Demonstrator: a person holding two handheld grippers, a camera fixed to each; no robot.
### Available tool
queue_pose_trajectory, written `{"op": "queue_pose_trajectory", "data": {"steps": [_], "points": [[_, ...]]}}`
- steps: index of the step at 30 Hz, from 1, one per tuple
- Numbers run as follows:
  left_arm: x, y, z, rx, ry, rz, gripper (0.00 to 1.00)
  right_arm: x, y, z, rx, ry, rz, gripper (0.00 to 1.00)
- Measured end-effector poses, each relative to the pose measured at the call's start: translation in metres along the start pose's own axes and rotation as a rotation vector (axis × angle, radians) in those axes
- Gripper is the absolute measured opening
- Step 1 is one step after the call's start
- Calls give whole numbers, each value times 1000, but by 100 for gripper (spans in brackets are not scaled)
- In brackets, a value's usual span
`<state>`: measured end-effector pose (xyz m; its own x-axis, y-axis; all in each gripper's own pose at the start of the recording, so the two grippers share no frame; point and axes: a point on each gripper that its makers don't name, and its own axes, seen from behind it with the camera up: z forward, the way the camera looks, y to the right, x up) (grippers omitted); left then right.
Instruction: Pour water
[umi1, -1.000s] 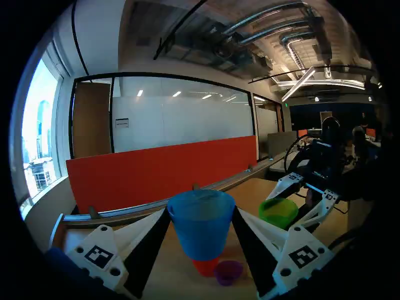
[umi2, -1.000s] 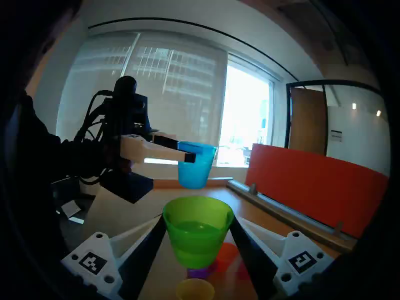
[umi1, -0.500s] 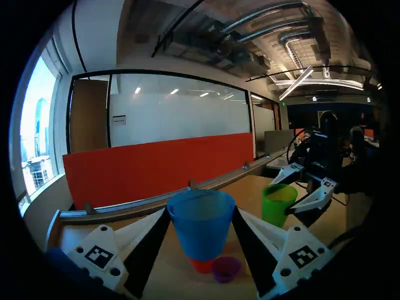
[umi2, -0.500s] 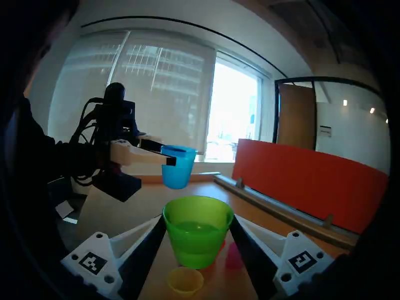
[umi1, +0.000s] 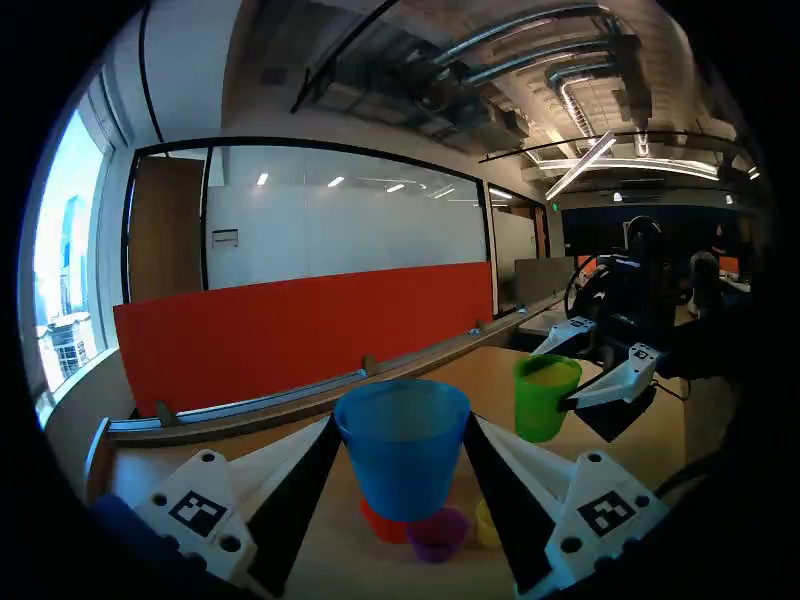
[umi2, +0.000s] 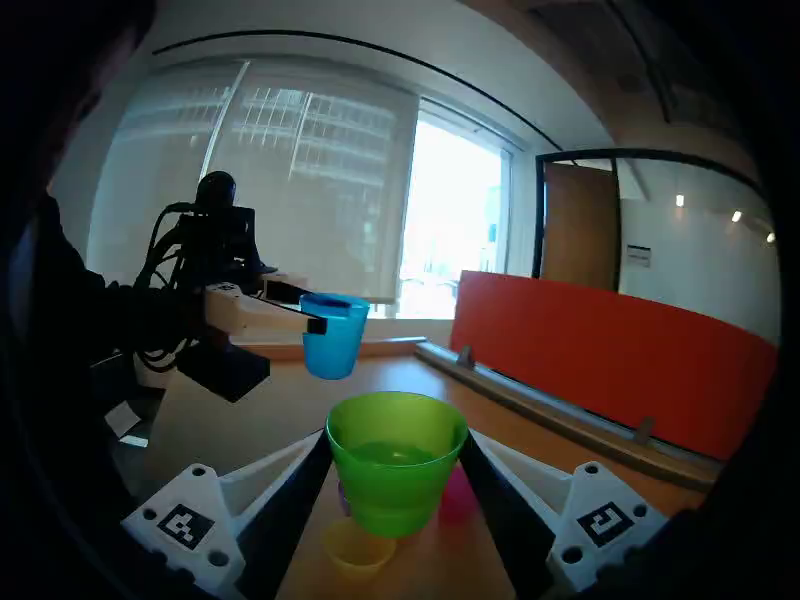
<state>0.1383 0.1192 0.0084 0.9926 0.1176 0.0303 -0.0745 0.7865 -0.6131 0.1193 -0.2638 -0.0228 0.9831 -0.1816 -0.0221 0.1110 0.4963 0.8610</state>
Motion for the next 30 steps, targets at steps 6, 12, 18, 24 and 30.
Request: {"op": "queue_pose_trajectory", "data": {"steps": [6, 12, 18, 24, 30], "points": [[-4, 3, -1, -8, -3, -3, 86, -5, 7, -8, -19, -9, 4, 90], [-10, 6, -1, -20, -14, -1, 86, -12, 12, -14, -28, -25, 4, 90], [-16, 10, -3, -29, -25, 7, 86, -20, 16, -21, -42, -39, 10, 90], [-27, 13, -4, -40, -46, 5, 86, -30, 20, -27, -48, -64, 15, 90], [-43, 15, -3, -48, -76, 10, 86, -42, 20, -31, -45, -96, 20, 91]]}}
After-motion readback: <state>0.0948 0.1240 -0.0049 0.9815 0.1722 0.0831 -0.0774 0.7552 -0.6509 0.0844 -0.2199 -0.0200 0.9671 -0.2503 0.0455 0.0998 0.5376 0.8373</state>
